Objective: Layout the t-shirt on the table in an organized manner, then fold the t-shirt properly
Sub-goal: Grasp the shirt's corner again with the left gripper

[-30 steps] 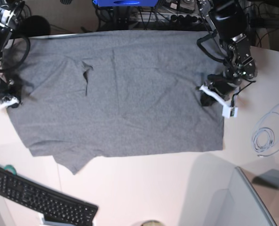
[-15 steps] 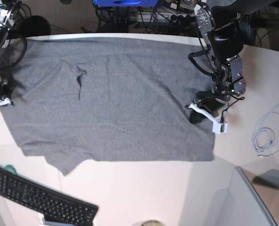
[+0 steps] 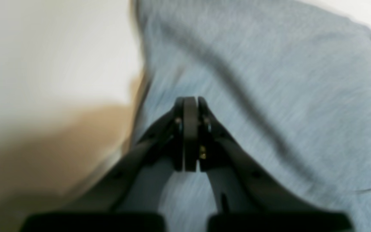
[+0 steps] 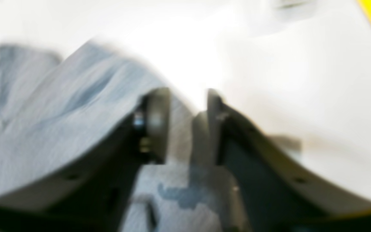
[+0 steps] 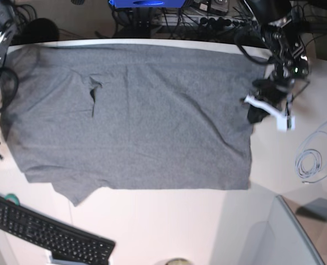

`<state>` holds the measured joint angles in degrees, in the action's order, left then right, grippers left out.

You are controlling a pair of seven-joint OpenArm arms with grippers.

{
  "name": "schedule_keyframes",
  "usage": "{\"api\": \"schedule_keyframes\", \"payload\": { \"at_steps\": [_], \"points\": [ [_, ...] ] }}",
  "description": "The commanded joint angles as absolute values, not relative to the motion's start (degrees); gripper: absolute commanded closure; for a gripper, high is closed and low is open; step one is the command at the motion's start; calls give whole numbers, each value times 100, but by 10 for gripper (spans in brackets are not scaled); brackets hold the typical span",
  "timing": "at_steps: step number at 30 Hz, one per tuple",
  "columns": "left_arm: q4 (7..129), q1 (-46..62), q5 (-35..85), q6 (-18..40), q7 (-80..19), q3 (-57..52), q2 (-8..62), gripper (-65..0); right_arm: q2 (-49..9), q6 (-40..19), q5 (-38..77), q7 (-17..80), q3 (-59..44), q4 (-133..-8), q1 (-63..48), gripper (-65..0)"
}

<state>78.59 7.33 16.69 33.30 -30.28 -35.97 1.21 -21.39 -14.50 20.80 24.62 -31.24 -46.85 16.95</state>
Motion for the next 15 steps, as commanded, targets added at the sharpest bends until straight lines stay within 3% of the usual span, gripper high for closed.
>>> {"api": "schedule_keyframes", "payload": {
  "at_steps": [1,3,5,9,15],
  "points": [
    [7996,813,1991,3407,-2897,-3600,189,0,-2299,-1499,2149,2167,-3125,-4426,2026,-269],
    [8031,1086,2334,3407,-2888,-3600,198,0,-2457,-1499,2149,1763,-2958,-3688,2360,-344],
    [8031,1279,2396,3407,-2879,-3451,189,0,-2580,-1499,2149,1349,-2440,-3099,2545,-377],
    [8031,1499,2396,3407,-2774,-3266,189,0,-2607,-1499,2193,892,-1675,-2721,2554,-378],
    [7714,1613,2396,3407,-2545,-3257,418,0,-2510,-1499,2176,769,-1631,-2527,2545,-380]
  ]
}}
